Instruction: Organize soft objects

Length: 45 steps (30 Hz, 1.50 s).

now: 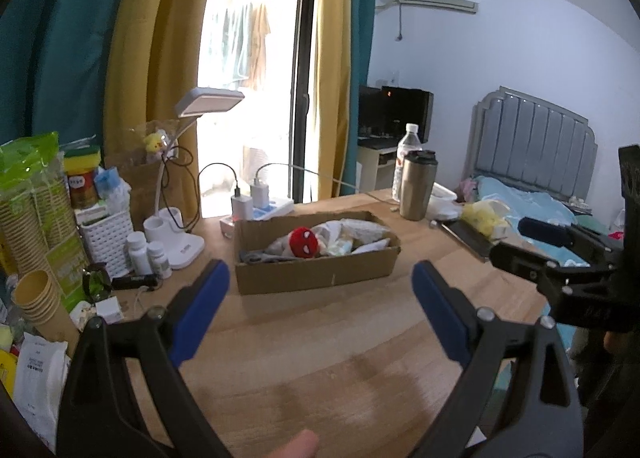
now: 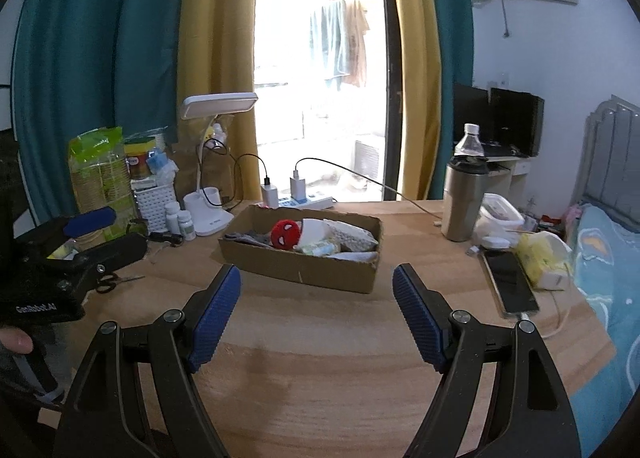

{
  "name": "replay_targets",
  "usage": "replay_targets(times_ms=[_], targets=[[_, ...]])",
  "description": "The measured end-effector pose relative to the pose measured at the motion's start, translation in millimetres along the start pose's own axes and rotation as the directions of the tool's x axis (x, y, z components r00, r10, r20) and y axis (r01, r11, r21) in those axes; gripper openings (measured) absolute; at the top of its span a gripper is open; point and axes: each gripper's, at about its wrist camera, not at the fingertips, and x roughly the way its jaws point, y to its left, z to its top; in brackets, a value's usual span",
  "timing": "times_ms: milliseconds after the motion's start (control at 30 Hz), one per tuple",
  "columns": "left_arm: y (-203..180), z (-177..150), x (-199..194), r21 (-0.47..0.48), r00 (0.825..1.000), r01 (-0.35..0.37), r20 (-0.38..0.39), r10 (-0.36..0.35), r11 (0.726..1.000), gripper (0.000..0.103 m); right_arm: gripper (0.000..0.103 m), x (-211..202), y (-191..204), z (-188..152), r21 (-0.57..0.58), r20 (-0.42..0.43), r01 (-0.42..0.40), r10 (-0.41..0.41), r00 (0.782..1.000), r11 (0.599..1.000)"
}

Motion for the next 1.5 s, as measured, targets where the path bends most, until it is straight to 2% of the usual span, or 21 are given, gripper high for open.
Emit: replay_targets(times_ms=[133,233,400,467,1500], targets=[[-4,0,-14,0.007,1.0,-0.005,0.027,0.005,1.0,0.094,0.081,-12,1,-4,0.001,0.014,0.033,-0.033,0.999,0.999],[-9,1,-23,0.018,0.998,-0.028,0.049,0.027,0.999,0.094,0.081,-22,1,-5,0.005,0.033,0.053,-0.053,0.998,0.999],[-14,4,-28,0.02,0.995,-0.081,0.06,0.08,0.997,0.094,0.081,-37,-3,-1,0.025,0.067,0.13,-0.132,0.989,0.991],[-15,4,-30,0.016,0.995,-0.073,0.065,0.072,0.997,0.094,0.081,-40,-4,-1,0.03,0.07,0.139,-0.141,0.988,0.99],[-18,8,-31,0.022,0.997,-0.051,0.064,0.049,0.998,0.094,0.081,-47,2,1,0.028,0.079,0.092,-0.094,0.992,0.995]])
